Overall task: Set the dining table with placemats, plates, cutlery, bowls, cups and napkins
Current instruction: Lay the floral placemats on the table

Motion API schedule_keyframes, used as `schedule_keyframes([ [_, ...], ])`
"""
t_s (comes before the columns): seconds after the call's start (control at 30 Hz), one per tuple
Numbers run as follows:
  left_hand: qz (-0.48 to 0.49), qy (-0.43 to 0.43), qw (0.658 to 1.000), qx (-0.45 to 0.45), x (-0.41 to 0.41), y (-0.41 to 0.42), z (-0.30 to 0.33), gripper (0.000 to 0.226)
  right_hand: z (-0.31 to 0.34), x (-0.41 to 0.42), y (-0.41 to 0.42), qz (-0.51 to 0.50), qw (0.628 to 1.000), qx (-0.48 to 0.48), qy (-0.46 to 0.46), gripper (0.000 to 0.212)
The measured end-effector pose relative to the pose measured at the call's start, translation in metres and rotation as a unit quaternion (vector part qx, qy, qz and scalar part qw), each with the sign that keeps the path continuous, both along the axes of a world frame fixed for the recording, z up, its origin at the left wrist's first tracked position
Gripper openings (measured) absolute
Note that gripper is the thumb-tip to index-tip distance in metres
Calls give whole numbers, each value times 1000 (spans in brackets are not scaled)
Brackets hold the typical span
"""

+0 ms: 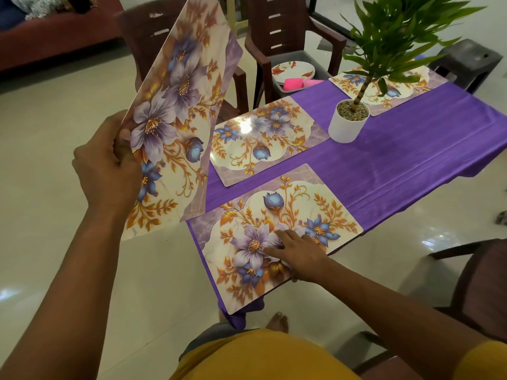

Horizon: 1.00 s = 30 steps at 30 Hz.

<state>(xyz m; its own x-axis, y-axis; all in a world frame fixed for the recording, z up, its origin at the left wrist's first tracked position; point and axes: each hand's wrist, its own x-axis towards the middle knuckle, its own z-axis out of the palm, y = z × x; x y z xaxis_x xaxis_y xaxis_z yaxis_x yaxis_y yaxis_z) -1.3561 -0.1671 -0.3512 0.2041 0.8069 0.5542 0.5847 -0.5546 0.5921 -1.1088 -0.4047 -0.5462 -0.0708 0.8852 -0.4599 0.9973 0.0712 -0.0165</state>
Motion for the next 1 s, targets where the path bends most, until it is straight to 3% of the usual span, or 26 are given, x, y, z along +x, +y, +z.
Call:
schedule_keyframes([
  [0.67, 3, 1, 1000, -6, -8, -11, 3, 38, -1, 0, 5, -7, 1000, -10, -4, 114],
  [0.87, -3, -12, 1000, -9, -3, -12, 0, 36, 1, 4, -1, 4, 1000, -1, -25, 124],
  [1.0, -24, -25, 999, -16, 5, -7, -5, 36, 5, 18, -10, -24, 999, 3, -45, 115],
])
